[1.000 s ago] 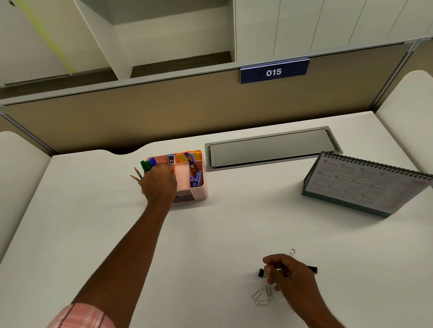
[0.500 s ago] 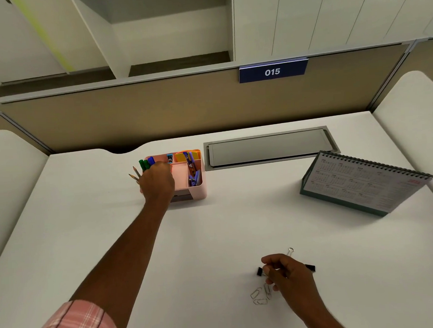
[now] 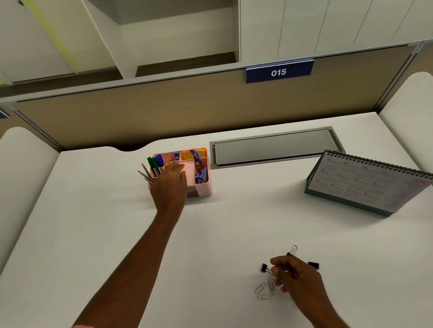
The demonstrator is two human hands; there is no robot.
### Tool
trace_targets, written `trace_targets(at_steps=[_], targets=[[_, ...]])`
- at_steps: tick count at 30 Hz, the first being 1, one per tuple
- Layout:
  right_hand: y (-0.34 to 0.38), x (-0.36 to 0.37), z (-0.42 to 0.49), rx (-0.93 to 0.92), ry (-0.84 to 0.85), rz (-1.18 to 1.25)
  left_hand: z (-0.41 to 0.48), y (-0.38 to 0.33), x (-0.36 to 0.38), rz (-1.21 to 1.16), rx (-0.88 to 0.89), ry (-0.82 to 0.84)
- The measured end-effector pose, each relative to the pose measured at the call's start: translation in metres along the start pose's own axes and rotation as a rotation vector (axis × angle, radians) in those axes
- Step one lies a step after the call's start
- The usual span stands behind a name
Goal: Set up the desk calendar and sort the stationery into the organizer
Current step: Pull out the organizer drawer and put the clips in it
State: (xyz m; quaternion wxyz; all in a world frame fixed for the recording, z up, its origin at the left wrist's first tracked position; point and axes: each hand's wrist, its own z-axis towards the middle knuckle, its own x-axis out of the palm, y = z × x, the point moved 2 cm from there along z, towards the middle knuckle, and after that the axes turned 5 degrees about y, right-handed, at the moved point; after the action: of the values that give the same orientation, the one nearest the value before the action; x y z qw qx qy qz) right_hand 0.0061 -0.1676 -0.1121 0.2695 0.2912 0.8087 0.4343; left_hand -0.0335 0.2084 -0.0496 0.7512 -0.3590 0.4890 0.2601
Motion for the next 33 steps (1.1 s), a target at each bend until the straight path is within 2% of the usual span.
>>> trace_targets(at_steps=[5, 9, 13, 16, 33], targets=[[-0.009, 0.002, -0.007, 0.014, 0.010, -0.043, -0.052, 0.012, 0.012, -0.113, 0.080, -0.068], [-0.013, 0.007, -0.012, 0.027, 0.022, -0.064, -0.078, 0.021, 0.026, -0.081, -0.012, 0.105], [-0.015, 0.012, -0.018, 0.023, 0.039, -0.077, -0.083, 0.031, 0.030, 0.049, -0.119, 0.315], [-0.014, 0.014, -0.023, 0.016, 0.038, -0.084, -0.082, 0.038, 0.032, 0.121, -0.164, 0.399], [-0.024, 0.014, -0.031, 0.029, 0.052, -0.102, -0.068, 0.038, 0.036, 0.120, -0.169, 0.401]])
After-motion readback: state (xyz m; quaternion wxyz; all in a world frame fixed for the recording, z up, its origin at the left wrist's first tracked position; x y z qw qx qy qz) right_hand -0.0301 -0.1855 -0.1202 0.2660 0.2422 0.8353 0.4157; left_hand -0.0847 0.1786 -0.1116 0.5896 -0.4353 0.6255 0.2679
